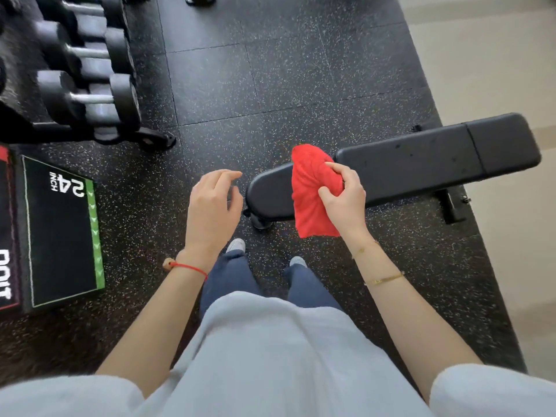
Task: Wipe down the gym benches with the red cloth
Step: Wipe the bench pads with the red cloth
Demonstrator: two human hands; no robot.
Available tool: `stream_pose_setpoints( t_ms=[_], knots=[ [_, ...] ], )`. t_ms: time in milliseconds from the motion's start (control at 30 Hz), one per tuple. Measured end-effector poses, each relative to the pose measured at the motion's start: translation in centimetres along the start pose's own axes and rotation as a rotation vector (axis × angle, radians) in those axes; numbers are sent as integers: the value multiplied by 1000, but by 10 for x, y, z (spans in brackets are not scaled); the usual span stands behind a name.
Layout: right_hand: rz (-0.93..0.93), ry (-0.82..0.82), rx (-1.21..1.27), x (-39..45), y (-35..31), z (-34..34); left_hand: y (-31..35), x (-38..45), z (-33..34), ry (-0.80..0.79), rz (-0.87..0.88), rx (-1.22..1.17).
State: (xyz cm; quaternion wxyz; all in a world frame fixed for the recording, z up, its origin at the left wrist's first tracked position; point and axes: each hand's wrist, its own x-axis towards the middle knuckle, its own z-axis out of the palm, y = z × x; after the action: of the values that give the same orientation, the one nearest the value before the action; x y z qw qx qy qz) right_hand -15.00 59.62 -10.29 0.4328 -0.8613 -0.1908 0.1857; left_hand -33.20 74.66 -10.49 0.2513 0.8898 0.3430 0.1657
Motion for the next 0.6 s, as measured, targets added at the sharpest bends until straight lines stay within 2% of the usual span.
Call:
stream_pose_setpoints(
  t_ms=[233, 367, 600],
  knots=[
    [-60, -150, -53, 56, 63, 1, 8, 6, 78, 37, -79, 37],
    [-78, -189, -88, 83, 109, 32, -17, 13, 130, 12, -102, 81],
    [-231, -211, -144, 121, 204, 110, -80, 20, 241, -26, -143, 114]
  ],
)
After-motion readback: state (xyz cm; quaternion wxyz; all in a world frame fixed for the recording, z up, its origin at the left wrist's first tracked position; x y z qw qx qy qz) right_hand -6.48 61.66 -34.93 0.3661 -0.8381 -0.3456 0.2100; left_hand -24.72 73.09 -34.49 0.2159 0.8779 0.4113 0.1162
